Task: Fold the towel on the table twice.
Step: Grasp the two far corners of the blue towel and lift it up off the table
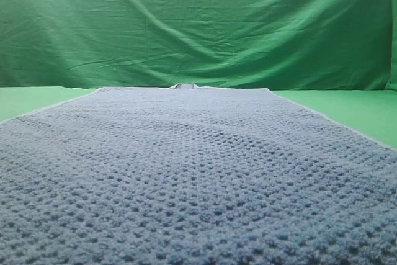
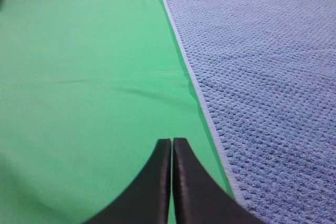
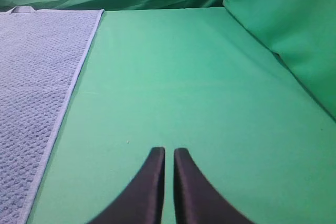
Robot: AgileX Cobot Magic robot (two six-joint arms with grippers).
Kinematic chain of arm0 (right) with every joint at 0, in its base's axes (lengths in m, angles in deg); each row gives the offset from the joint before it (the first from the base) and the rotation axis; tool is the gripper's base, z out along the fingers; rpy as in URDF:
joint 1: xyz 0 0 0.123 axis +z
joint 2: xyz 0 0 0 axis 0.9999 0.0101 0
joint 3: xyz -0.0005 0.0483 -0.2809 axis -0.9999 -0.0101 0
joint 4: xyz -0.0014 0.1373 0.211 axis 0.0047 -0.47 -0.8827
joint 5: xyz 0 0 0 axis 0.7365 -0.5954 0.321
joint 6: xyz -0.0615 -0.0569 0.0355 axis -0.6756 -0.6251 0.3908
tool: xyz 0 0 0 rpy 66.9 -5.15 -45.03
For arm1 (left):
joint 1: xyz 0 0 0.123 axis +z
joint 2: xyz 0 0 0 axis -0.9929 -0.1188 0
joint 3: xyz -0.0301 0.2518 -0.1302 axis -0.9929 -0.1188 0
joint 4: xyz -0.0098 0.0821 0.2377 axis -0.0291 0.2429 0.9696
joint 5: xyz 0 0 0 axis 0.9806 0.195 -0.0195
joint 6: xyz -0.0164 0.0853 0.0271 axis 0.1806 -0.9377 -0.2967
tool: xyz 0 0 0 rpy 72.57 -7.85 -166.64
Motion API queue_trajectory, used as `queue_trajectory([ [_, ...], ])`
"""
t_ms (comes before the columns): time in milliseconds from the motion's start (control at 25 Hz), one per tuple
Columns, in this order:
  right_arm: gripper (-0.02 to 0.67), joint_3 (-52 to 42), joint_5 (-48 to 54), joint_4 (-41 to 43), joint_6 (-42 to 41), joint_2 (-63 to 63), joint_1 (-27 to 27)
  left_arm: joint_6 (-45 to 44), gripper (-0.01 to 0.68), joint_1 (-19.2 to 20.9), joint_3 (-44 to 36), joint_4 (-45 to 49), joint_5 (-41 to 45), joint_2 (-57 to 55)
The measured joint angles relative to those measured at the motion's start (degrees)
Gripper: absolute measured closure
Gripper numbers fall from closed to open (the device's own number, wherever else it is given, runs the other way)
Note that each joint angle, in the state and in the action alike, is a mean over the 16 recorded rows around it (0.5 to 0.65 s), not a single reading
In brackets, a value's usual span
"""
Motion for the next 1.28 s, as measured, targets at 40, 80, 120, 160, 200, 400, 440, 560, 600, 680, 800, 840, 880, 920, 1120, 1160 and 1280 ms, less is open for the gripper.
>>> queue_trajectory([
  [40,0.602,0.0,0.0,0.0,0.0,0.0,0.0,0.0,0.673,0.0,0.0,0.0,0.0,0.0],
  [80,0.602,0.0,0.0,0.0,0.0,0.0,0.0,0.0,0.673,0.0,0.0,0.0,0.0,0.0],
  [120,0.602,0.0,0.0,0.0,0.0,0.0,0.0,0.0,0.673,0.0,0.0,0.0,0.0,0.0],
  [160,0.602,0.0,0.0,0.0,0.0,0.0,0.0,0.0,0.673,0.0,0.0,0.0,0.0,0.0],
  [200,0.602,0.0,0.0,0.0,0.0,0.0,0.0,0.0,0.673,0.0,0.0,0.0,0.0,0.0],
  [400,0.602,0.0,0.0,0.0,0.0,0.0,0.0,0.0,0.673,0.0,0.0,0.0,0.0,0.0],
  [440,0.602,0.0,0.0,0.0,0.0,0.0,0.0,0.0,0.673,0.0,0.0,0.0,0.0,0.0],
  [560,0.602,0.0,0.0,0.0,0.0,0.0,0.0,0.0,0.673,0.0,0.0,0.0,0.0,0.0],
  [600,0.602,0.0,0.0,0.0,0.0,0.0,0.0,0.0,0.673,0.0,0.0,0.0,0.0,0.0],
  [680,0.602,0.0,0.0,0.0,0.0,0.0,0.0,0.0,0.673,0.0,0.0,0.0,0.0,0.0],
  [800,0.602,0.0,0.0,0.0,0.0,0.0,0.0,0.0,0.673,0.0,0.0,0.0,0.0,0.0],
  [840,0.602,0.0,0.0,0.0,0.0,0.0,0.0,0.0,0.673,0.0,0.0,0.0,-0.1,0.0],
  [880,0.602,0.0,0.0,0.0,0.0,0.0,0.0,0.0,0.673,0.0,0.0,-0.2,-0.2,0.0],
  [920,0.602,0.0,-0.1,0.0,0.0,0.0,0.0,0.0,0.673,0.0,0.0,-0.3,-0.5,0.0],
  [1120,0.602,0.0,-2.1,-0.1,0.0,0.0,0.0,0.0,0.673,0.0,-0.1,-1.7,-4.1,0.0],
  [1160,0.602,0.0,-2.9,-0.1,0.0,0.0,0.0,0.0,0.673,0.0,-0.1,-2.0,-5.3,0.0],
  [1280,0.602,0.0,-5.8,-0.1,0.0,0.0,0.0,0.0,0.673,0.0,-0.1,-3.0,-9.4,0.0],
])
